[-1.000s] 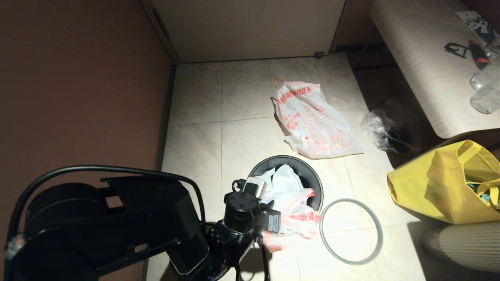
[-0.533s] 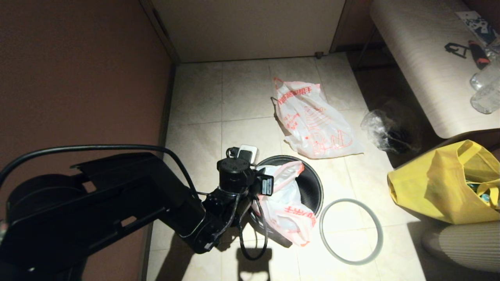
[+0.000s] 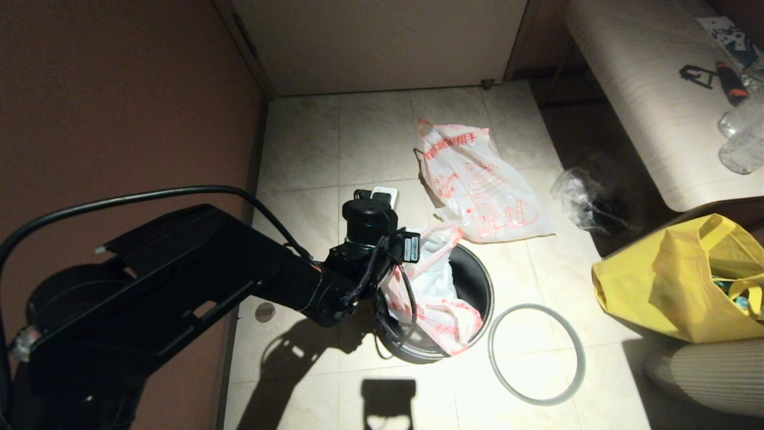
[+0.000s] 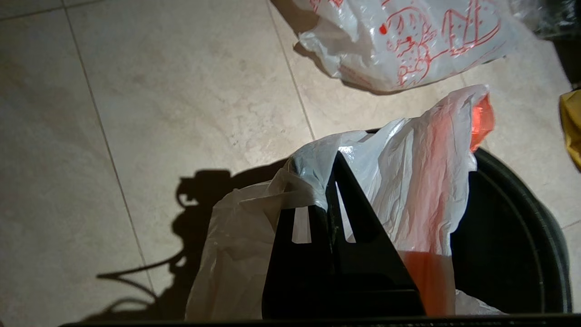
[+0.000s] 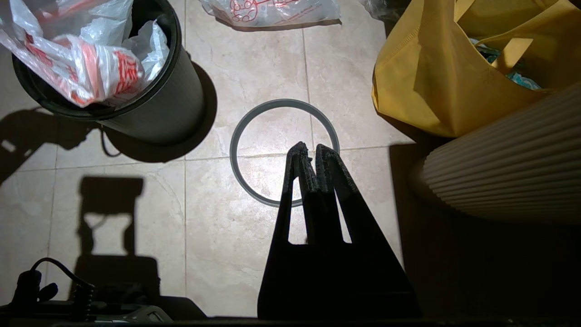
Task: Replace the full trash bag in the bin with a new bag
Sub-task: Put the new garbage bag on the trash can
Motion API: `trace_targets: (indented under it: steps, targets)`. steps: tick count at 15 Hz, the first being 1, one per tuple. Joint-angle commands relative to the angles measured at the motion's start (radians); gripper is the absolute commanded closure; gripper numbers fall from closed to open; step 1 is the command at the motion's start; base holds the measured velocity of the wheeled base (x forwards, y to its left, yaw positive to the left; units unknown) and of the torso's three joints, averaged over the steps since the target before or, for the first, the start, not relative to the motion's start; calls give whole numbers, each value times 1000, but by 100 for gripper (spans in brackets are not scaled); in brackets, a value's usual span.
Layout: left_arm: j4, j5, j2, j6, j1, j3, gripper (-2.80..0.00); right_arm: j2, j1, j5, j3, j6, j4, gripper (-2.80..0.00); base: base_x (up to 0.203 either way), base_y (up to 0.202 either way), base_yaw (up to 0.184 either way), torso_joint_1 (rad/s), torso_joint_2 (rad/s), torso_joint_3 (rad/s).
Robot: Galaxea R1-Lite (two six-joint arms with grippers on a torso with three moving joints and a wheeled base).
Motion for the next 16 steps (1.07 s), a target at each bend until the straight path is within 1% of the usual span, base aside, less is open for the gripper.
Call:
trace_targets:
  steps: [1,2,3,6,8,9,10,12,13,14,15,16]
  targets:
    - [6,9,27,-5,2,-13,0,1,0,0,0,0,1,0,0,0,0,0,0,0]
    - [7,9,36,-4,13,-24,0,1,0,0,0,0,0,0,0,0,0,0,0,0]
    - [9,9,42,-5,18,-38,-280,1,-1,0,0,0,0,0,0,0,0,0,0,0]
    - [13,16,1,-6,20,-10,-280,1,1,0,0,0,0,0,0,0,0,0,0,0]
    - [65,22,-100,-17,20,37,-280,1,-1,0,0,0,1,0,0,0,0,0,0,0]
    - [145,22,-174,-37,17,56,-280,1,0,0,0,0,0,0,0,0,0,0,0,0]
    - [269,19,-227,-59,12,62,-280,1,0,0,0,0,0,0,0,0,0,0,0,0]
    - [613,10,-284,-115,2,32,-280,1,0,0,0,0,0,0,0,0,0,0,0,0]
    - [743,8,-300,-154,-1,-4,-280,1,0,0,0,0,2,0,0,0,0,0,0,0]
    - [836,4,-314,-197,-2,-41,-280,1,-1,0,0,0,0,0,0,0,0,0,0,0]
    - [876,-5,-327,-227,-2,-60,-280,1,-1,0,0,0,0,0,0,0,0,0,0,0]
    - [879,-6,-333,-230,-2,-59,-280,1,-1,0,0,0,1,0,0,0,0,0,0,0]
